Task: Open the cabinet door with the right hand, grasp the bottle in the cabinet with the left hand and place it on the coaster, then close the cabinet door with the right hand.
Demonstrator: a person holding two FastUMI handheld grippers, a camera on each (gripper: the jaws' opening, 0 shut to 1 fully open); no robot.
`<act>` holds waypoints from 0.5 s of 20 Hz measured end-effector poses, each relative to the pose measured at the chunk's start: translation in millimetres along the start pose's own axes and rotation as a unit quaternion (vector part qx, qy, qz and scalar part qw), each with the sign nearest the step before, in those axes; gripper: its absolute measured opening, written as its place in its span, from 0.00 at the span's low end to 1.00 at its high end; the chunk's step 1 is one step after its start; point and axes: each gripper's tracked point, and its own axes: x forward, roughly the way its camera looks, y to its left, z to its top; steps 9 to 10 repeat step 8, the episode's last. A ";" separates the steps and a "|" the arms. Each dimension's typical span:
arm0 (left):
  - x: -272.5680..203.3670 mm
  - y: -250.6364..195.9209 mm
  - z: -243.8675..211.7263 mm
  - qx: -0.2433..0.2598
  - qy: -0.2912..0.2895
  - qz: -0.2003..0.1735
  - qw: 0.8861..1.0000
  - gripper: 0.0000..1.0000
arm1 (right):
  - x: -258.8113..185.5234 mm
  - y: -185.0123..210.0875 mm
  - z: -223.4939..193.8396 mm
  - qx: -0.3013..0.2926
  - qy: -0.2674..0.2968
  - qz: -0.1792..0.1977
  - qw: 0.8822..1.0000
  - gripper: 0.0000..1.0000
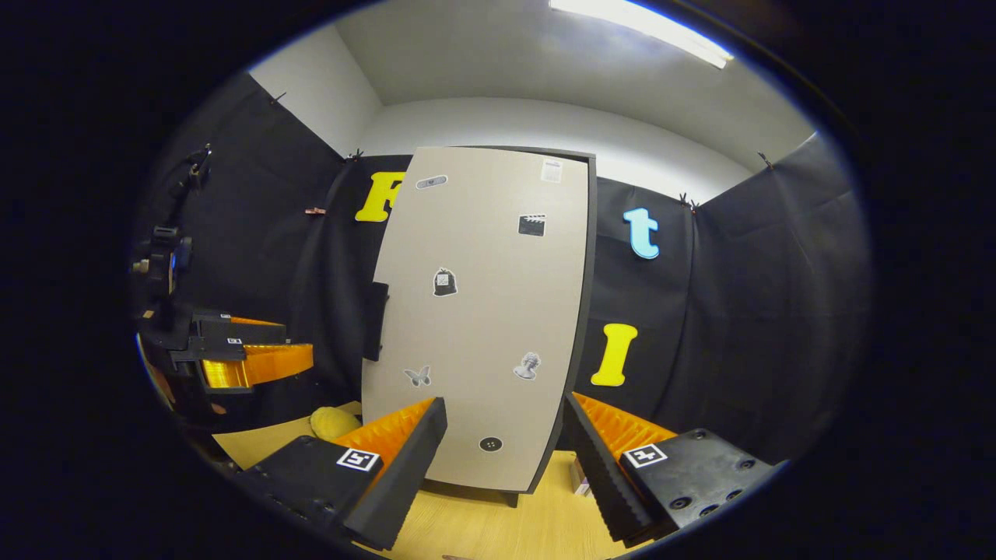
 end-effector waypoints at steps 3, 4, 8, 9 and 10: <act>-0.3 2.2 0.1 0.003 0.000 0.003 1.000 0.96 | 1.3 -0.2 1.4 -0.004 0.001 0.001 1.000 0.97; -1.0 2.1 0.1 0.003 0.000 0.003 1.000 0.96 | 1.7 0.1 1.9 -0.006 0.000 0.001 1.000 0.98; 0.3 2.7 -1.7 0.003 0.003 0.004 1.000 0.96 | 2.5 3.7 1.6 -0.007 0.002 0.007 1.000 0.98; 0.3 2.7 -1.7 0.003 0.003 0.004 1.000 0.96 | 2.5 3.7 1.6 -0.007 0.002 0.007 1.000 0.98; 0.3 2.7 -1.7 0.003 0.003 0.004 1.000 0.96 | 2.5 3.7 1.6 -0.007 0.002 0.007 1.000 0.98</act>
